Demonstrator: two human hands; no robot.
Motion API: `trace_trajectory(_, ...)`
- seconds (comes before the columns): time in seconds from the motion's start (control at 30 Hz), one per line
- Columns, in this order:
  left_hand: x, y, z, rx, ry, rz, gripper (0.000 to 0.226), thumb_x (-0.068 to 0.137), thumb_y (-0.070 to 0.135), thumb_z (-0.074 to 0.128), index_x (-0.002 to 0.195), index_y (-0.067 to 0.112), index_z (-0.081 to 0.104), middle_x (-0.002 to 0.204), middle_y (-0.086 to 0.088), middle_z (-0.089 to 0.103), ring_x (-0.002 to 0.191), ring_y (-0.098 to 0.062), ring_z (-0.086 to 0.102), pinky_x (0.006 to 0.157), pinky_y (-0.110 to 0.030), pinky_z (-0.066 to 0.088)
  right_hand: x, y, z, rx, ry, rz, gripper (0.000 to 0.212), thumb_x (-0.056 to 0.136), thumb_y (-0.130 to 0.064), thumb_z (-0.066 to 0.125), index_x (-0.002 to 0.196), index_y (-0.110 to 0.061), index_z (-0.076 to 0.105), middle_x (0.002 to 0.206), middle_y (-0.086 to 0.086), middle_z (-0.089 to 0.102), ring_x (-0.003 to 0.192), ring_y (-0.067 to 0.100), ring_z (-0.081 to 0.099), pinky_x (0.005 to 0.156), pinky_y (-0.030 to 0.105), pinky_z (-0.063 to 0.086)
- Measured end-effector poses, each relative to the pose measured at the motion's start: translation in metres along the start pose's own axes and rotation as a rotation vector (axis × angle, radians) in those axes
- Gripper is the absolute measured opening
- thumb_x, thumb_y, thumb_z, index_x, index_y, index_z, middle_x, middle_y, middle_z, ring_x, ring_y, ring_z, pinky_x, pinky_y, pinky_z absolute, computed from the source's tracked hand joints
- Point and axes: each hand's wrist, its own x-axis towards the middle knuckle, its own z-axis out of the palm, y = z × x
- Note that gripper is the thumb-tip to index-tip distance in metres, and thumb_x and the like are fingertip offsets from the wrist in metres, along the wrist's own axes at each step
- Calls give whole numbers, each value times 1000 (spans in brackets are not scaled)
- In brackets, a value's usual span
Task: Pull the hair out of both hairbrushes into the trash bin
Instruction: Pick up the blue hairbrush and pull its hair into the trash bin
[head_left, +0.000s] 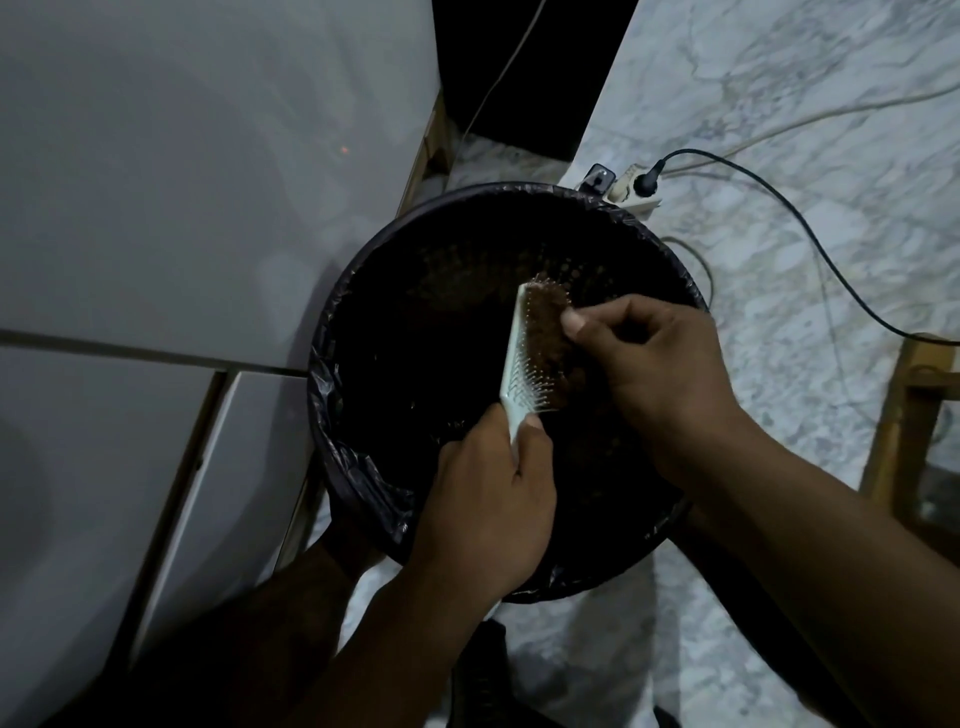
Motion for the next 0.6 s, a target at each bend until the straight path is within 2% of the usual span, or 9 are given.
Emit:
trace_trajectory(0.1, 2, 2, -3, -9, -2, 3, 29, 104, 37, 40, 91, 18, 58, 71, 2, 60, 62, -13, 60, 48, -16, 36, 4, 3, -2, 199, 39, 156, 21, 94, -18, 68, 75, -10, 68, 73, 8, 73, 70, 20, 71, 71, 38, 62)
trace_trajectory(0.17, 3, 2, -5, -6, 6, 2, 30, 105, 36, 40, 85, 19, 55, 64, 4, 54, 52, -8, 56, 45, -15, 35, 6, 1, -2, 349, 3, 305, 19, 99, -19, 60, 85, -9, 69, 80, 7, 74, 73, 19, 72, 61, 32, 60)
trace_trajectory(0.23, 3, 0, -5, 5, 12, -3, 32, 105, 36, 39, 78, 20, 49, 62, 5, 49, 52, -9, 51, 47, -18, 31, 6, -1, -2, 447, -35, 371, 17, 99, -23, 57, 102, -11, 69, 95, 8, 75, 80, 22, 72, 59, 33, 59)
trace_trajectory(0.27, 3, 0, -4, 14, 13, -5, 33, 105, 36, 39, 77, 21, 47, 63, 5, 49, 56, -10, 50, 50, -21, 31, 5, -1, -2, 431, -49, 338, 19, 97, -28, 61, 104, -13, 68, 98, 8, 75, 81, 23, 73, 62, 34, 59)
trace_trajectory(0.33, 2, 0, -3, 49, 17, -3, 31, 104, 38, 39, 79, 22, 48, 70, 1, 55, 63, -15, 55, 52, -24, 32, 3, 0, -1, 212, -70, 149, 28, 87, -37, 74, 103, -15, 70, 94, 4, 77, 81, 19, 75, 65, 31, 57)
trace_trajectory(0.4, 0, 0, -2, 85, 19, 8, 29, 103, 39, 39, 84, 21, 51, 72, 0, 59, 64, -15, 58, 51, -22, 32, -2, 0, 1, 19, -38, -27, 20, 82, -30, 81, 90, -14, 73, 78, -1, 76, 70, 10, 73, 62, 25, 55)
trace_trajectory(0.43, 0, 1, -2, 94, 17, 18, 29, 103, 39, 39, 84, 22, 51, 70, 1, 57, 61, -15, 57, 50, -22, 32, -2, 0, 2, 8, -2, -42, 17, 83, -26, 80, 80, -13, 71, 70, -1, 73, 63, 10, 70, 62, 26, 55)
trace_trajectory(0.53, 2, 4, -5, 88, 22, 28, 29, 104, 39, 39, 80, 24, 47, 66, 5, 51, 59, -15, 52, 54, -29, 33, 2, 0, 2, 223, 22, 135, 25, 91, -18, 71, 69, -11, 62, 62, 5, 68, 57, 15, 65, 61, 31, 57)
trace_trajectory(0.6, 4, 5, -8, 64, 42, 6, 32, 104, 37, 39, 76, 24, 46, 65, 7, 51, 61, -12, 54, 55, -29, 33, 4, -4, 2, 419, -51, 323, 21, 98, -16, 60, 78, -10, 66, 69, 4, 74, 64, 16, 70, 61, 33, 61)
